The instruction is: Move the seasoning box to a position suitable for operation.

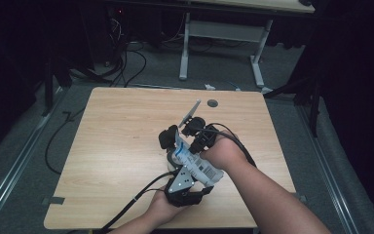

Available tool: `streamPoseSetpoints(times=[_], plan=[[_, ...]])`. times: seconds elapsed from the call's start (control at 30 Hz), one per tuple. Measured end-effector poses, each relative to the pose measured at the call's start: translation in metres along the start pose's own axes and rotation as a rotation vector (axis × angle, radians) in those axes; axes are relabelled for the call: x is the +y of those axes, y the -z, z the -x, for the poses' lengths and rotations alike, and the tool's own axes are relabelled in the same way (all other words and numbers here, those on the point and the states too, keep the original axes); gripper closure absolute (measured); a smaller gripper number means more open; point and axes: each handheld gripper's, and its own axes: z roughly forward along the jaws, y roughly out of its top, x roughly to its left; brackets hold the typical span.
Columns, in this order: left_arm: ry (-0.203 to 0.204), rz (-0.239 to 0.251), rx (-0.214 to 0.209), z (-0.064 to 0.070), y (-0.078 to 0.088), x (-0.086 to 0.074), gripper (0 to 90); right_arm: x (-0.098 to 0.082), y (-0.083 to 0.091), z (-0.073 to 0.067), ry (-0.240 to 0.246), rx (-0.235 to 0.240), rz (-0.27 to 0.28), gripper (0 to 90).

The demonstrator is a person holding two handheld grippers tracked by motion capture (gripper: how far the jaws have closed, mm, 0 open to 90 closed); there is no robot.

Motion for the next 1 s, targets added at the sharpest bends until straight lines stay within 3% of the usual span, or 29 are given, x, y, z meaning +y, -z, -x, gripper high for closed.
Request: streamPoseSetpoints(times=[1.0], plan=[[-0.009,0.000,-0.010,-0.0037,-0.0015,0.0045,53.8,0.0021,0.0014,0.0042,-0.016,0.001,0.000,89.9]])
